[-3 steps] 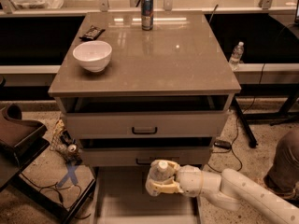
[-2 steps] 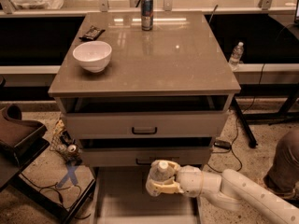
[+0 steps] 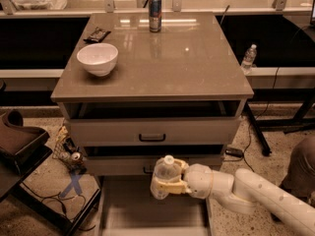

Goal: Pick blue plastic bottle from bottom drawer and place on counter

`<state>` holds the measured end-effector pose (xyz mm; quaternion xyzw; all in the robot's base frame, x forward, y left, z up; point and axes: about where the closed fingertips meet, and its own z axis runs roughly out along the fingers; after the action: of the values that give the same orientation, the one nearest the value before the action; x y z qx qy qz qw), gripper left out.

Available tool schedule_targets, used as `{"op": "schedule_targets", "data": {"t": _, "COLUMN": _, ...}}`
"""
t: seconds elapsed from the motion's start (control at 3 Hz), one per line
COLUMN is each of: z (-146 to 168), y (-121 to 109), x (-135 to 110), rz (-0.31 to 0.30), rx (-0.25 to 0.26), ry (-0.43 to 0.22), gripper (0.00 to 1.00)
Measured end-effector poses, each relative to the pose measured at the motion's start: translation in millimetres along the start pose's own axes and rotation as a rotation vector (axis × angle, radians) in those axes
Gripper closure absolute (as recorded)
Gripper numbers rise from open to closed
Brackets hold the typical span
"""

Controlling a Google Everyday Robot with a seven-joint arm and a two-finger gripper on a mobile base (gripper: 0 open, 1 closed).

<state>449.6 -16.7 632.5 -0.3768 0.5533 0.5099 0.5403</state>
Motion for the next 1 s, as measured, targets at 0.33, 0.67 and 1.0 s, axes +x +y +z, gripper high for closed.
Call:
{"op": "schedule_targets", "data": {"t": 0.33, "z": 10, "y": 0, "x": -68, "rz": 0.005, "rx": 0.02, "ry": -0.023, "gripper": 1.0}}
{"op": "schedule_targets", "data": {"t": 0.67, "z": 8, "y": -7, "x": -125, "rz": 0.02, "rx": 0.025, "ry": -0.069, "gripper": 1.0}}
{"op": "schedule_targets", "data": {"t": 1.0, "z": 7, "y": -16, "x": -186, "rz": 0.022, "rx": 0.051, "ry": -0.089, "gripper": 1.0}}
